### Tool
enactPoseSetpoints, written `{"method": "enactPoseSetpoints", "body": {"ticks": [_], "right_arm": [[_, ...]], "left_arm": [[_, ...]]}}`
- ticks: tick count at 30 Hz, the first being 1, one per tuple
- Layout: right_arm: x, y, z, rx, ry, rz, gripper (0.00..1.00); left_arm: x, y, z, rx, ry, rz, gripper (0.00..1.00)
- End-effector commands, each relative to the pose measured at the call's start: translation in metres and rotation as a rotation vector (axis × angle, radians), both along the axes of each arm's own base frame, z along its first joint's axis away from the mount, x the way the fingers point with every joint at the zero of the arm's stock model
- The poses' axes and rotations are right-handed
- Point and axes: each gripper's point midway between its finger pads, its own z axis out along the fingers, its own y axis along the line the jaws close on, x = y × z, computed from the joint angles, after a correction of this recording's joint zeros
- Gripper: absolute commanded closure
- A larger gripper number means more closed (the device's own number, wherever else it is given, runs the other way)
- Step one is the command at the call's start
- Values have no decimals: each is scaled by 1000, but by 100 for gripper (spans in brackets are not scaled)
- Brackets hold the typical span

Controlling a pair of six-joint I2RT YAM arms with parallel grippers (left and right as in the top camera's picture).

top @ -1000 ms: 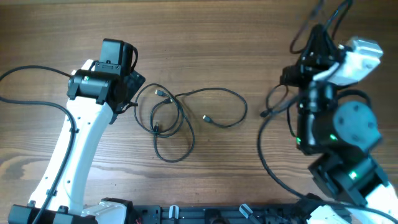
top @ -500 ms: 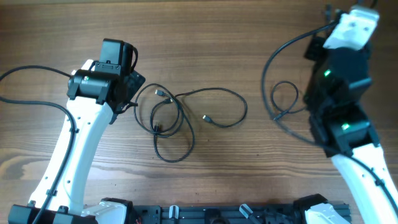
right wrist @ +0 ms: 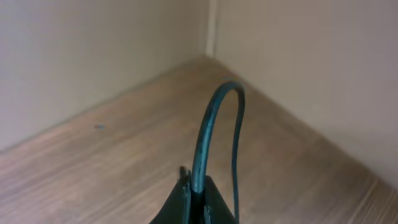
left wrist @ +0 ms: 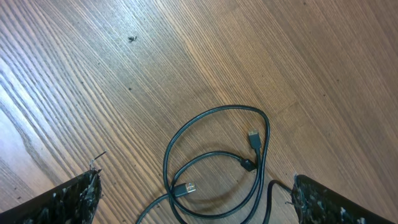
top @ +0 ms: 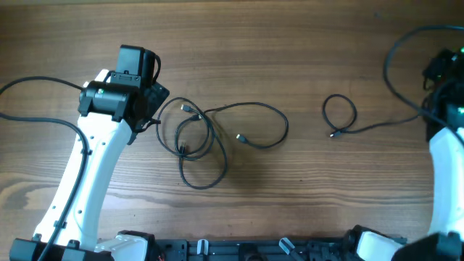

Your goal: Untangle cables

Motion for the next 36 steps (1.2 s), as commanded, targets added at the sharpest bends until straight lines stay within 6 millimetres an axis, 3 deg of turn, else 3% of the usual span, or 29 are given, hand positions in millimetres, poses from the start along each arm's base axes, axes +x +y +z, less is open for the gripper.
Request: {"method": "enactPoseSetpoints", "body": {"ticks": [1,4,8,13,16,21,27,33,34,36], "right_arm": [[5,-21,-30,194,-50,-37,96],[1,-43,-60,290,-38,-90,96],[-11,-68,-83,419,-71,-175,96],[-30,-96,-89,466,-111,-252,96],[-55,-125,-87,457,-138,-330,96],[-79,-152,-89,453,-163,-405,96],[-72,-169,-92,443,-225,-408,96],[-53,-189,-72,355,-343,-364,96],[-51,-191,-72,347,-351,-361,92],[-46,-197,-71,325,-373,-352,70]], "left_arm": [[-2,5,5,18,-13,-2,0],[-2,5,5,18,-13,-2,0],[-2,5,5,18,-13,-2,0],[-2,5,5,18,-13,-2,0],[-2,5,5,18,-13,-2,0],[-2,5,5,18,-13,-2,0],[-2,5,5,18,-13,-2,0],[-2,5,5,18,-13,-2,0],[-2,5,5,18,-13,-2,0],[-2,5,5,18,-13,-2,0]]}}
